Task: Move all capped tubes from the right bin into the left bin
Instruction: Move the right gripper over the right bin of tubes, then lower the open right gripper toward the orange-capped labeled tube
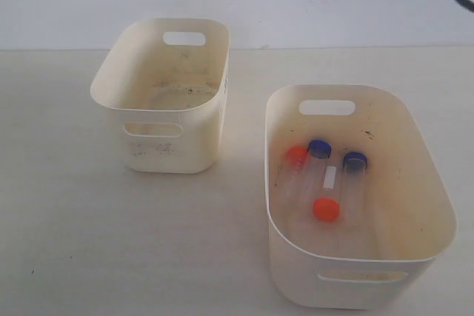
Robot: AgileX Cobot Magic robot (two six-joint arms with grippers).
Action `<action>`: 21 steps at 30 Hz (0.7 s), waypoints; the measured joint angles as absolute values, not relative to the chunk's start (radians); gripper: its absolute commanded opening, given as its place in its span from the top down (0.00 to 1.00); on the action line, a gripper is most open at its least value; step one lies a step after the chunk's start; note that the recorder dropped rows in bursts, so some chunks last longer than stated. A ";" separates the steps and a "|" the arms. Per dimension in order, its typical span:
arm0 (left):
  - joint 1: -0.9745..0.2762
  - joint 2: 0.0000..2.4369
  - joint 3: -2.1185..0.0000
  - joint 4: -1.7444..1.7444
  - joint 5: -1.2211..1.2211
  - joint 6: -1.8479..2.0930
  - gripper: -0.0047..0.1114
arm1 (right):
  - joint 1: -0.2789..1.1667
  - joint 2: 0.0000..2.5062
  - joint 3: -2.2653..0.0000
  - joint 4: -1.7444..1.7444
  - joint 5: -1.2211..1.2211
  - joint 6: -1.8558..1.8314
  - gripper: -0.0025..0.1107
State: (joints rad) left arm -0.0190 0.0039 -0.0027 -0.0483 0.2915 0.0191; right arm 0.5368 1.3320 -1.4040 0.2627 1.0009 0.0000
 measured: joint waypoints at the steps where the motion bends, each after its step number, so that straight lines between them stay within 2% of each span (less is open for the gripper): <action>1: -0.019 0.004 -0.003 -0.048 0.292 0.019 0.92 | 0.563 1.362 -1.430 0.187 1.036 0.065 0.92; 4: -0.019 0.004 -0.003 -0.048 0.292 0.019 0.92 | 0.604 1.469 -1.457 0.054 1.108 0.214 0.80; 8: -0.019 0.004 -0.003 -0.048 0.292 0.019 0.92 | 0.610 1.587 -1.459 0.068 1.118 0.291 0.64; 10: -0.019 0.004 -0.003 -0.048 0.292 0.019 0.92 | 0.610 1.627 -1.459 0.091 1.113 0.313 0.66; 14: -0.019 0.004 -0.003 -0.048 0.292 0.019 0.92 | 0.614 1.665 -1.459 0.107 1.081 0.374 0.79; 16: -0.019 0.004 -0.003 -0.048 0.292 0.019 0.92 | 0.615 1.665 -1.459 0.105 1.074 0.409 0.83; 21: -0.019 0.004 -0.003 -0.048 0.292 0.019 0.92 | 0.615 1.672 -1.462 0.096 1.086 0.536 0.81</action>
